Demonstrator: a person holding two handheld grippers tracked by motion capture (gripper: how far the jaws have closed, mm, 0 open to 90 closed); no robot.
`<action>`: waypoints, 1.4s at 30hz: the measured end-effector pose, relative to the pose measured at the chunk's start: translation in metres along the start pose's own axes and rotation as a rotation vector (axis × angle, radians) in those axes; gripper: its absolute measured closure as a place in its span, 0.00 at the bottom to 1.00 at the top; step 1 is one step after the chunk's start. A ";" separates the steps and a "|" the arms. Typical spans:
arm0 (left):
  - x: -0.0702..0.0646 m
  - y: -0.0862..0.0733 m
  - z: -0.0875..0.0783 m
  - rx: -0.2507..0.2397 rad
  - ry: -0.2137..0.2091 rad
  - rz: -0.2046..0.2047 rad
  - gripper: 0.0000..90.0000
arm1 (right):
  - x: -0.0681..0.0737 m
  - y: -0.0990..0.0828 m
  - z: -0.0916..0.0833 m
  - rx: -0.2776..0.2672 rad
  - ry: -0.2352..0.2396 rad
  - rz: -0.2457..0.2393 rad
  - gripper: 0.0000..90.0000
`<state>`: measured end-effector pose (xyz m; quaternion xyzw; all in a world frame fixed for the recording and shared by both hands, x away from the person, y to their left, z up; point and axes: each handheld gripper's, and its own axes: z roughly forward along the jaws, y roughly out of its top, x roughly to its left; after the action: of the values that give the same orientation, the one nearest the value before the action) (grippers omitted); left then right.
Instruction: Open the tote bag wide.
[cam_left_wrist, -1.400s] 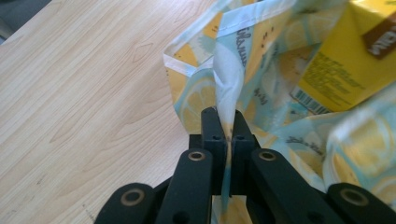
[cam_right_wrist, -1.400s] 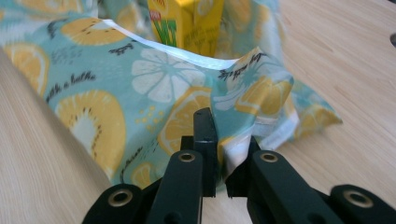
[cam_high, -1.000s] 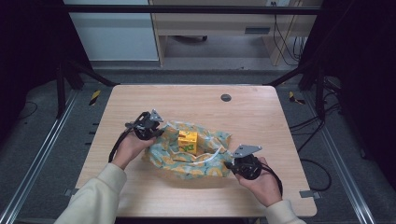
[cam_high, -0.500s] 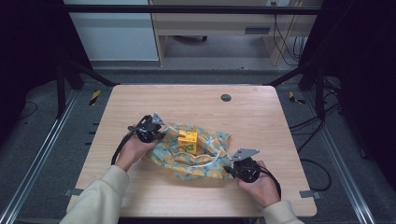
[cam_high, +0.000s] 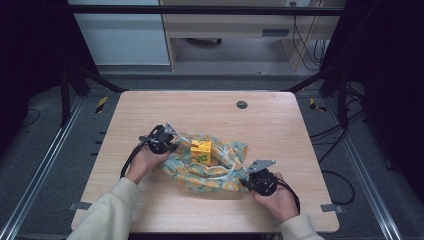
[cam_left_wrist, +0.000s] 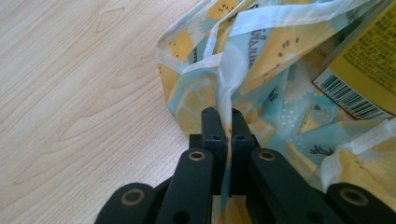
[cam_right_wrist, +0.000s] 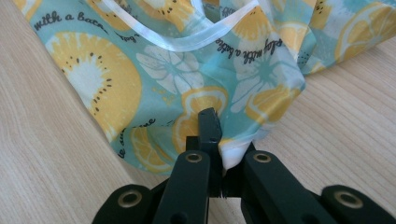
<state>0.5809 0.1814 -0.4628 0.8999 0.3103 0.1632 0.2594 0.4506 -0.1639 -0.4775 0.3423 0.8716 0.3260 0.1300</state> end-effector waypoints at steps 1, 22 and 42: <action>0.000 0.000 0.001 0.002 -0.001 -0.004 0.99 | 0.000 0.000 0.000 0.004 0.000 0.001 1.00; 0.002 -0.003 0.009 0.014 0.022 -0.004 0.99 | -0.006 -0.002 0.007 0.046 -0.037 0.009 1.00; 0.004 0.007 -0.081 -0.226 0.134 -0.044 0.32 | -0.022 0.030 -0.073 -0.257 -0.178 0.114 0.12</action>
<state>0.5505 0.2089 -0.3925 0.8451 0.3260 0.2511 0.3414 0.4494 -0.1974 -0.4029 0.3993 0.7870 0.4098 0.2307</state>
